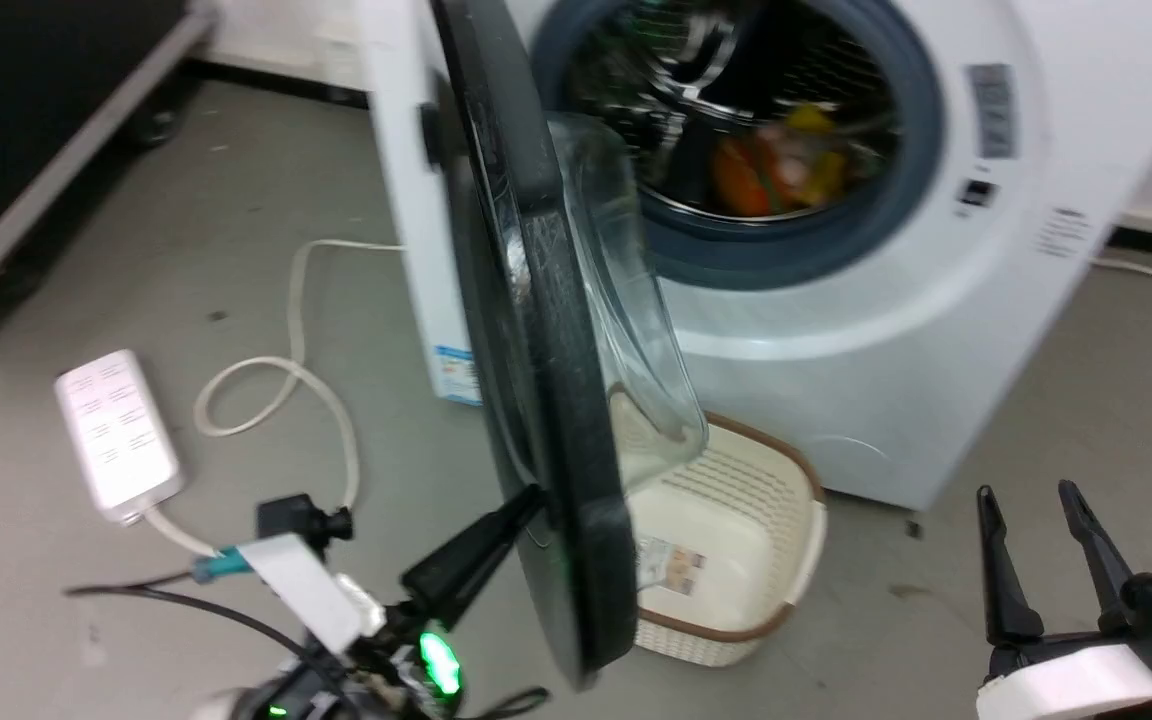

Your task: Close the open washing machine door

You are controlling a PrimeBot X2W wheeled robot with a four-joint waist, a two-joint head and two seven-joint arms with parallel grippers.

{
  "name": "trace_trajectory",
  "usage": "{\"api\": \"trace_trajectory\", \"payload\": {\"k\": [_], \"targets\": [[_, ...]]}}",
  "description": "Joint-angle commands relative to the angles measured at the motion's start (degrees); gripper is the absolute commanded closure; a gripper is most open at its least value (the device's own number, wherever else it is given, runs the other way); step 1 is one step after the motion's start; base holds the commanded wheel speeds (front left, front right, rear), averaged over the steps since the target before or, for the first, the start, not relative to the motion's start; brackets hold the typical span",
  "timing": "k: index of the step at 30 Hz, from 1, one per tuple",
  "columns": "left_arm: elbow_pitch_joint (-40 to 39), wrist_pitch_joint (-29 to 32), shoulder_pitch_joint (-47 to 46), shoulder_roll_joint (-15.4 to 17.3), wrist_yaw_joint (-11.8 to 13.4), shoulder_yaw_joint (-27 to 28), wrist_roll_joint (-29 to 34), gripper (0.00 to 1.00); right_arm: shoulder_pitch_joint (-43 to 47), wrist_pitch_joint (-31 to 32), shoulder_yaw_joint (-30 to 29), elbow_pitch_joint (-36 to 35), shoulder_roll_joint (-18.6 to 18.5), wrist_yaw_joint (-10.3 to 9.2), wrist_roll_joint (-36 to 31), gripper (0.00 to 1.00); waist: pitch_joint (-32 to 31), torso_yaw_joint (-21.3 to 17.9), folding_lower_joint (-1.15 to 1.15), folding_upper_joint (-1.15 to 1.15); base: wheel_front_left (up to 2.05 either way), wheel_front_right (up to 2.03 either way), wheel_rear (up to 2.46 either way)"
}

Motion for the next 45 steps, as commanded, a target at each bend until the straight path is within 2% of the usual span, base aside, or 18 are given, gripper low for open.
{"api": "trace_trajectory", "payload": {"k": [1, 3, 6, 7, 8, 9, 11, 13, 14, 20, 25, 30, 35, 41, 45], "targets": [[0.38, -2.9, 0.38, -0.1, -1.22, -2.19, -1.52, 1.0, 0.24, -0.19, 0.41, -0.3, 0.19, 0.03, 0.36, 0.0, 1.26, -4.67, 0.0, 0.0, 0.0, 0.0, 0.0], [0.84, -5.12, 0.23, -0.11, -1.82, -3.75, -2.81, 1.0, 0.27, -0.19, 0.71, -0.33, 0.2, 0.03, 0.47, 0.0, 1.6, -6.05, 0.0, 0.0, 0.0, 0.0, 0.0], [3.17, -12.94, -1.82, -0.11, -3.74, -8.57, -6.07, 1.0, -0.17, -0.19, 1.46, -0.54, 0.2, 0.03, 0.51, 0.0, 3.85, -11.51, 0.0, 0.0, 0.0, 0.0, 0.0], [3.17, -12.94, -1.82, -0.11, -3.74, -8.57, -6.07, 1.0, -0.17, -0.19, 1.46, -0.54, 0.2, 0.03, 0.51, 0.0, 3.85, -11.51, 0.0, 0.0, 0.0, 0.0, 0.0], [4.79, -16.03, -3.52, -0.11, -4.4, -10.43, -6.56, 1.0, -0.62, -0.19, 1.58, -0.66, 0.2, 0.03, 0.55, 0.0, 5.09, -14.1, 0.0, 0.0, 0.0, 0.0, 0.0], [4.79, -16.03, -3.52, -0.11, -4.4, -10.43, -6.56, 1.0, -0.62, -0.19, 1.58, -0.66, 0.2, 0.03, 0.55, 0.0, 5.09, -14.1, 0.0, 0.0, 0.0, 0.0, 0.0], [6.33, -18.84, -5.61, -0.11, -5.0, -11.82, -6.54, 1.0, -1.19, -0.19, 1.67, -0.8, 0.21, 0.03, 0.74, 0.0, 6.47, -16.65, 0.0, 0.0, 0.0, 0.0, 0.0], [8.71, -24.62, -9.48, -0.11, -5.69, -12.35, -7.79, 1.0, -2.11, -0.19, 1.76, -0.96, 0.21, 0.03, 1.37, 0.0, 8.43, -20.3, 0.0, 0.0, 0.0, 0.0, 0.0], [8.71, -24.62, -9.48, -0.11, -5.69, -12.35, -7.79, 1.0, -2.11, -0.19, 1.76, -0.96, 0.21, 0.03, 1.37, 0.0, 8.43, -20.3, 0.0, 0.0, 0.0, 0.0, 0.0], [14.55, -32.94, -19.39, -0.11, -6.18, -13.79, -8.56, 1.0, -3.63, -0.19, 2.01, -0.83, 0.21, 0.03, 2.96, 0.0, 12.0, -26.02, 0.0, 0.0, 0.0, 0.0, 0.0], [20.11, -39.05, -27.6, -0.11, -6.26, -12.68, -8.36, 1.0, -4.72, -0.19, 2.92, -0.47, 0.21, 0.03, 4.4, 0.0, 14.21, -29.2, 0.0, 0.0, 0.0, 0.0, 0.0], [23.95, -42.99, -32.72, -0.11, -6.27, -11.35, -8.05, 1.0, -5.26, -0.19, 3.19, -0.31, 0.21, 0.03, 5.22, 0.0, 15.3, -30.11, 0.0, 0.0, 0.0, 0.0, 0.0], [25.65, -43.23, -34.68, -0.11, -6.27, -11.94, -7.73, 1.0, -5.61, -0.19, 3.04, -0.11, 0.21, 0.03, 5.19, 0.0, 15.01, -28.83, 0.0, 0.0, 0.0, 0.0, 0.0], [23.61, -41.91, -30.85, 0.12, -6.28, -13.58, -3.63, 1.0, -5.3, -0.19, 2.33, -0.43, 0.21, 0.03, 3.96, 0.0, 11.95, -25.25, 0.0, 0.0, 0.0, 0.0, 0.0], [18.56, -41.47, -24.73, 2.26, -6.28, -14.74, 1.35, 1.0, -4.31, -0.19, 1.4, -1.1, 0.21, 0.03, 3.4, 0.0, 8.72, -21.93, 0.0, 0.0, 0.0, 0.0, 0.0]]}}
